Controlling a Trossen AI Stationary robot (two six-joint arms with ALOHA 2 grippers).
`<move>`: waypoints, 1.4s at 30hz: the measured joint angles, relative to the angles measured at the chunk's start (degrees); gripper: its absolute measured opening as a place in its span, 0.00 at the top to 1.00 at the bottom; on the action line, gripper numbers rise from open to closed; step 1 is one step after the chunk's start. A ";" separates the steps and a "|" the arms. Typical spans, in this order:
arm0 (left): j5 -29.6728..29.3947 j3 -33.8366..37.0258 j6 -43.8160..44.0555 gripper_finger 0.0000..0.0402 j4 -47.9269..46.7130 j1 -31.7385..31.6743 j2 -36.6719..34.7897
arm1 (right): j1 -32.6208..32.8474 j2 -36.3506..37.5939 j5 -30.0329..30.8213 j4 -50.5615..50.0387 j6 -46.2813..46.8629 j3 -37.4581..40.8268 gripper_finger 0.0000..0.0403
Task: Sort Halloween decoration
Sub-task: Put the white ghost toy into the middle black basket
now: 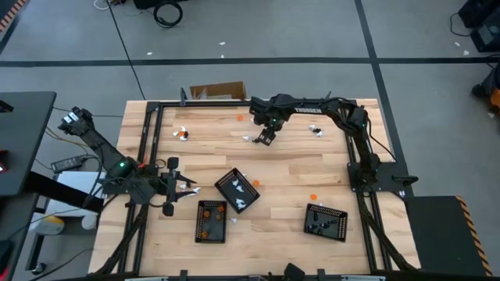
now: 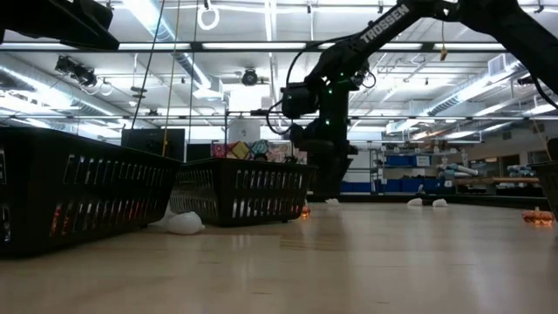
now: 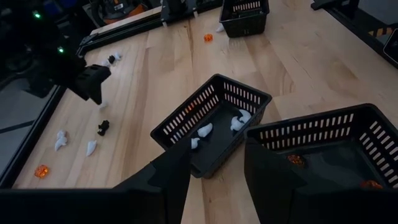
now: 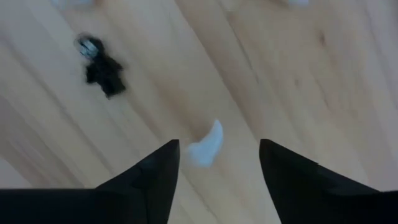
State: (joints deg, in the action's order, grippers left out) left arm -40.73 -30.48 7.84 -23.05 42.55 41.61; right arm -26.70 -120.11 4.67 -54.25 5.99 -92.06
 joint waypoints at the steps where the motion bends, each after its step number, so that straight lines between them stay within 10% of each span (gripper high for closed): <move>1: 0.00 0.02 0.00 0.61 -0.02 0.02 0.02 | 0.00 0.00 0.00 -0.11 0.70 0.47 0.42; 15: 0.00 0.01 -0.04 0.61 -0.02 0.01 0.02 | -0.11 0.57 -0.57 8.55 1.39 8.93 0.45; 42: 0.01 0.00 -0.04 0.61 -0.01 0.02 0.02 | 2.91 0.01 1.51 8.00 -2.73 7.24 0.98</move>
State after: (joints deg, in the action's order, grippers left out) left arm -40.72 -30.48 7.79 -23.06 42.57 41.63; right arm -23.79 -120.11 6.18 -46.25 3.26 -84.82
